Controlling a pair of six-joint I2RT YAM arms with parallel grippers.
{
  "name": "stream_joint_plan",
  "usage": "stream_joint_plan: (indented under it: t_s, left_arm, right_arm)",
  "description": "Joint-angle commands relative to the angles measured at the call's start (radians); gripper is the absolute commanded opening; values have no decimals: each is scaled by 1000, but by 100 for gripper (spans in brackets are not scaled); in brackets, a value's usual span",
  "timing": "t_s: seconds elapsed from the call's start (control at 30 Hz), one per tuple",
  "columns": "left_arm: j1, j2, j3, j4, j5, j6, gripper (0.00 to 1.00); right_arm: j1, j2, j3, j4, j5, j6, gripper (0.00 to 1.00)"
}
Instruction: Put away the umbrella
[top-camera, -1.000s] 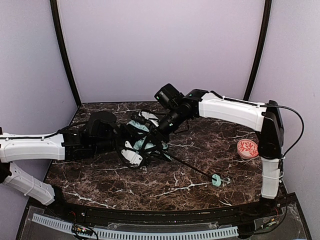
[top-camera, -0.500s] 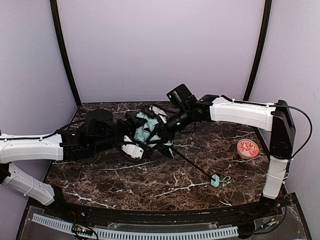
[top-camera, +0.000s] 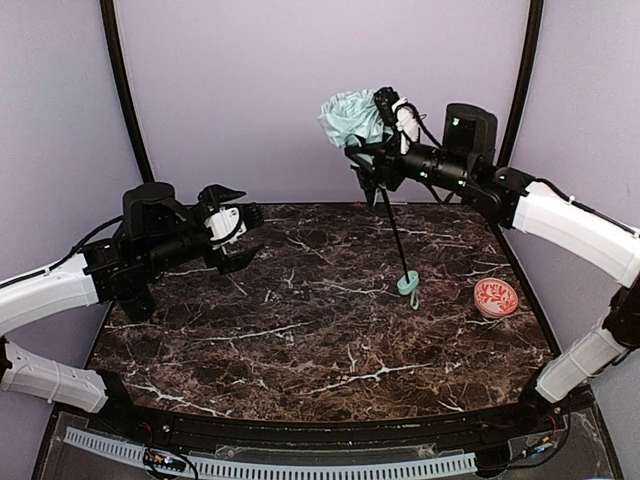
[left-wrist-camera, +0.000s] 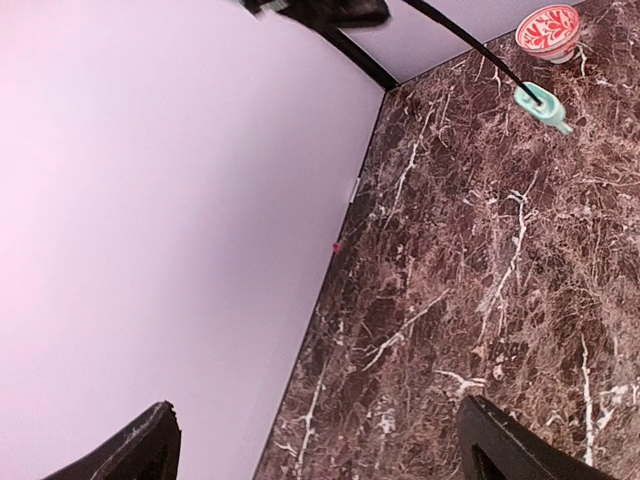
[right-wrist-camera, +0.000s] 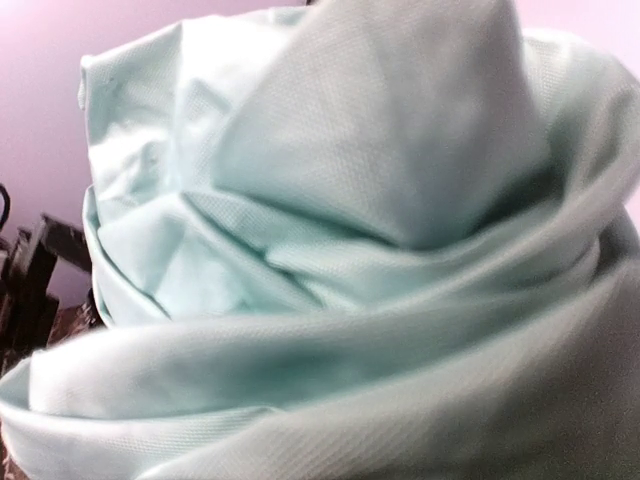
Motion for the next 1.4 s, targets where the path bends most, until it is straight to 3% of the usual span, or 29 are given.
stream_joint_plan:
  t_s: [0.0, 0.1, 0.2, 0.33, 0.43, 0.57, 0.73, 0.77, 0.9, 1.1, 1.37]
  left_arm:
    - [18, 62, 54, 3, -7, -153, 99]
    - [24, 73, 58, 17, 0, -172, 99]
    - [30, 70, 51, 30, 11, -192, 99]
    - [40, 70, 39, 38, 24, -219, 99]
    - [46, 79, 39, 36, 25, -231, 99]
    - [54, 91, 43, 34, 38, -235, 99]
    - [63, 113, 52, 38, 64, -238, 99]
    - [64, 122, 57, 35, 68, -239, 99]
    - [66, 145, 84, 16, 89, -251, 99]
    - [67, 135, 81, 3, 74, -246, 99]
    - [86, 183, 144, -103, -43, -383, 99]
  right_arm:
    - [-1, -62, 124, 226, 111, -96, 3]
    - [-1, -91, 169, 286, 112, -96, 3]
    - [-1, -134, 90, 410, 112, -96, 3]
    - [-2, -187, -186, 660, 112, -96, 3]
    - [-1, -165, -510, 847, 112, -96, 3]
    - [4, 64, -996, 1298, 112, -96, 3]
    - [60, 415, -1237, 1735, 112, -96, 3]
    - [60, 429, -1240, 1741, 112, -96, 3]
    - [61, 314, -1200, 1649, 112, -96, 3]
    - [63, 10, -913, 982, 112, -96, 3]
    - [63, -80, -471, 271, 112, -96, 3]
